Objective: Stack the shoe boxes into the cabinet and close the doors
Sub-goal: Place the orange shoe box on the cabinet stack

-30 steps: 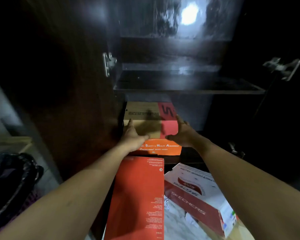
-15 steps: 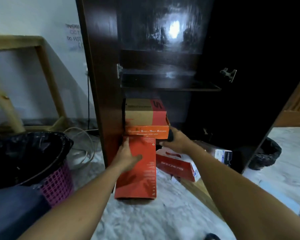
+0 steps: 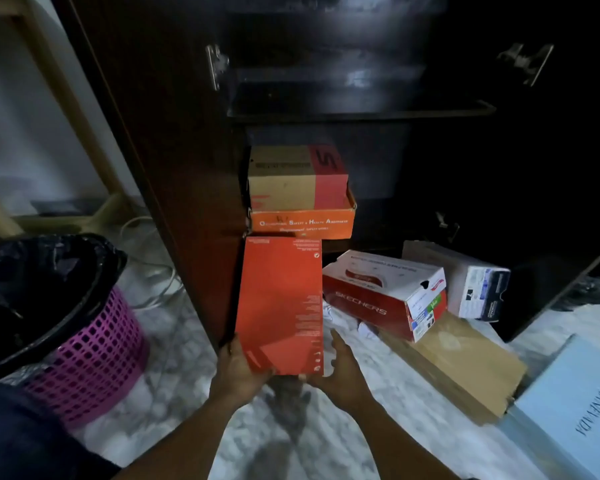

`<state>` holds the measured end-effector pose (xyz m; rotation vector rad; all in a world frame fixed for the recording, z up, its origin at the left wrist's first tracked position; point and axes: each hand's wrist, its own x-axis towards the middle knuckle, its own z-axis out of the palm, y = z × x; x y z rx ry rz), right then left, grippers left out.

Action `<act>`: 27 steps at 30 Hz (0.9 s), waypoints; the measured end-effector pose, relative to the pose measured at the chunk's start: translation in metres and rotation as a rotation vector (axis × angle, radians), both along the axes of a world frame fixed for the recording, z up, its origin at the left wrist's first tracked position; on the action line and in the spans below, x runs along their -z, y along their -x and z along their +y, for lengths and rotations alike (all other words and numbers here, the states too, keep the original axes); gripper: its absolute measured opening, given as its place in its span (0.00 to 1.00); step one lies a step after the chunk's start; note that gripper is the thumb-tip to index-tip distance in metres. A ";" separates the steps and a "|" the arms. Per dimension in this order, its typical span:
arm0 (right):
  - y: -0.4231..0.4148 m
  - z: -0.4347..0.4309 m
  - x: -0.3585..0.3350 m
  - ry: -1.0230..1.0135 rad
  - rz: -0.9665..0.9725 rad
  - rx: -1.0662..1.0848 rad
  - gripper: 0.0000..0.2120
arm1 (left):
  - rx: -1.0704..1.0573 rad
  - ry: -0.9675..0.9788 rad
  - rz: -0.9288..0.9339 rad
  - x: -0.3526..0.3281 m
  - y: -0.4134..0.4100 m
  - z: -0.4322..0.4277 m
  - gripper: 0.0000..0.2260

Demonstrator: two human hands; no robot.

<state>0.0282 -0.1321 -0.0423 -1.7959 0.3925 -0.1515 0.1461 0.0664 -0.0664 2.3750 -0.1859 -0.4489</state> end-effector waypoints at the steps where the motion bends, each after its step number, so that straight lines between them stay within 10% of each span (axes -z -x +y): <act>1: -0.003 0.001 0.007 0.004 -0.006 0.020 0.32 | -0.019 0.016 0.011 0.006 0.000 0.000 0.50; 9: -0.019 0.010 0.045 0.027 0.009 0.088 0.36 | -0.088 0.252 -0.045 0.045 0.004 0.008 0.35; 16: -0.013 0.017 0.023 0.045 -0.060 0.221 0.43 | -0.073 0.262 -0.215 0.010 0.016 0.009 0.49; 27: -0.001 0.002 -0.082 0.216 -0.350 0.362 0.39 | -0.218 0.529 -0.430 -0.080 0.043 -0.017 0.42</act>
